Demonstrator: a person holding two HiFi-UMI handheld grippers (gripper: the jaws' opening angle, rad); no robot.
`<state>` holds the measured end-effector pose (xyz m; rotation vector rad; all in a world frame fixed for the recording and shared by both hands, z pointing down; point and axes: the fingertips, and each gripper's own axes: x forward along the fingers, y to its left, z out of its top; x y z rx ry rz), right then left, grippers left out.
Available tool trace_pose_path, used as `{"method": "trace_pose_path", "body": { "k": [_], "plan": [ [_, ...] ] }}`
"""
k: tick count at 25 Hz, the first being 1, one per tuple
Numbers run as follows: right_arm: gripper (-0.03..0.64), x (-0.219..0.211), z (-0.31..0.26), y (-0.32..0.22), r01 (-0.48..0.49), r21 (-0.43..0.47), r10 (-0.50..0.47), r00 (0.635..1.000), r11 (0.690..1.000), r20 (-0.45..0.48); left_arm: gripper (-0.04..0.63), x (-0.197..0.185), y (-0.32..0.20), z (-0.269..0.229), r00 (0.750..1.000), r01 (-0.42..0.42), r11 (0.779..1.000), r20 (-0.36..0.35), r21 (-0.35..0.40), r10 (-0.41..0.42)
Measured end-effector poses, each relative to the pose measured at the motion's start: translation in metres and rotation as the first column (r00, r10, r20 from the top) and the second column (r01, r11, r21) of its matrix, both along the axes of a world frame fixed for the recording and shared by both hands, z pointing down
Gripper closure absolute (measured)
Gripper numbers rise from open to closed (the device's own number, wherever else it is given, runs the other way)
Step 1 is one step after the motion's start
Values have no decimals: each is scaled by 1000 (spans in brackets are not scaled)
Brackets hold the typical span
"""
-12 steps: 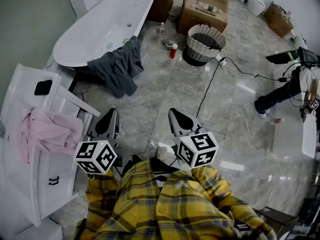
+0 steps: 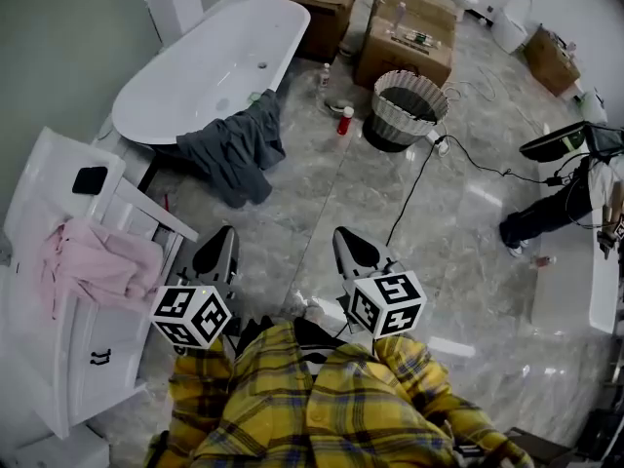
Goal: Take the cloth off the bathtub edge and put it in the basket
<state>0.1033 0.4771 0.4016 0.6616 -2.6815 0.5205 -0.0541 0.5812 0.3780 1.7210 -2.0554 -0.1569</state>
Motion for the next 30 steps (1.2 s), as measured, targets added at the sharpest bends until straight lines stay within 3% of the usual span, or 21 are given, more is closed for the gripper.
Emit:
{"method": "trace_pose_path", "body": {
  "k": [15, 21, 27, 30],
  "plan": [
    [589, -19, 26, -20, 184, -36, -184, 983, 982, 16, 571, 0, -8, 23, 992, 124, 989, 45, -79, -120],
    [589, -47, 43, -25, 240, -51, -241, 971, 969, -5, 571, -25, -3, 37, 982, 186, 976, 43, -110, -183],
    [588, -96, 54, -41, 302, -28, -302, 953, 953, -21, 571, -70, -20, 51, 975, 223, 970, 22, -95, -222],
    [530, -125, 59, -53, 336, -38, -337, 941, 941, -29, 571, -94, -37, 56, 975, 221, 970, 18, -97, -220]
  ]
}}
